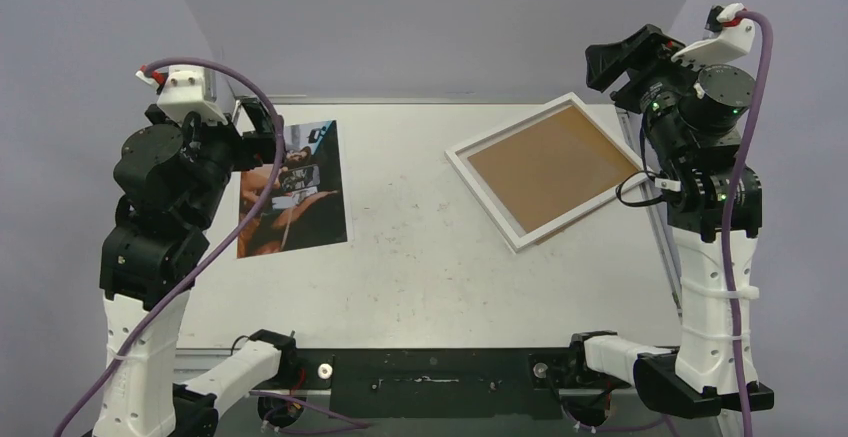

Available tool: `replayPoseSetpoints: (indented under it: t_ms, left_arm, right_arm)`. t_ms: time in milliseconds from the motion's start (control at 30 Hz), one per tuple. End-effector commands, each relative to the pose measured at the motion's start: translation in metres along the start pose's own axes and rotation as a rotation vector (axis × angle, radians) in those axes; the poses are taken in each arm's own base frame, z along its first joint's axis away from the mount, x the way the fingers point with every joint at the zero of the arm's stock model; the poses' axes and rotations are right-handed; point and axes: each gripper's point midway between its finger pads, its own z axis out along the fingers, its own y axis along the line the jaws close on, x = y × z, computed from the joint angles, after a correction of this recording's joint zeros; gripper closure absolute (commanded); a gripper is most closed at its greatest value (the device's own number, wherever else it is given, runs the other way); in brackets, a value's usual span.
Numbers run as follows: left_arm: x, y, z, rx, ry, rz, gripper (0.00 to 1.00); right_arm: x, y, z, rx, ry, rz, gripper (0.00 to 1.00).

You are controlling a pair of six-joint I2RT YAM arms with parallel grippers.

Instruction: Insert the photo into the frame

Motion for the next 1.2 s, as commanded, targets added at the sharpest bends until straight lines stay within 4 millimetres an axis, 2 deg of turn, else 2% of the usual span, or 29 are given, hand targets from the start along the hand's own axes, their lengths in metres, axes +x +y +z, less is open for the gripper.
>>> replayPoseSetpoints:
  t_ms: [0,133,267,433,500,567,700,900,1033,1167]
  left_arm:
    - [-0.016,-0.010,-0.001,0.053,-0.083,-0.036,0.03]
    - [0.011,-0.013,0.014,0.062,-0.048,-0.030,0.03]
    - [0.071,-0.021,0.040,0.077,0.110,-0.045,0.03]
    - [0.140,-0.047,0.061,0.179,0.302,-0.118,0.03]
    - [0.159,-0.060,0.065,0.242,0.347,-0.154,0.03]
    - [0.174,-0.066,0.072,0.255,0.367,-0.197,0.03]
    - [0.193,-0.063,0.093,0.201,0.356,-0.262,0.03]
    - [0.207,-0.041,0.120,0.012,0.332,-0.337,0.04]
    - [0.216,-0.038,0.128,-0.011,0.333,-0.352,0.03]
    - [0.225,-0.058,0.132,0.106,0.359,-0.355,0.03]
  right_arm:
    - [-0.003,0.006,-0.008,-0.025,-0.018,0.017,0.22]
    - [0.023,-0.005,0.000,0.003,0.057,0.016,0.18]
    - [0.067,-0.021,0.012,0.035,0.196,-0.012,0.18]
    - [0.147,-0.052,0.028,0.111,0.436,-0.104,0.18]
    - [0.181,-0.061,0.031,0.141,0.526,-0.160,0.18]
    - [0.213,-0.065,0.035,0.150,0.602,-0.203,0.19]
    - [0.272,-0.066,0.042,0.127,0.711,-0.250,0.21]
    - [0.358,-0.064,0.043,0.102,0.860,-0.342,0.30]
    - [0.404,-0.059,0.041,0.076,1.041,-0.388,0.32]
    - [0.430,-0.072,0.046,0.137,1.148,-0.498,0.33]
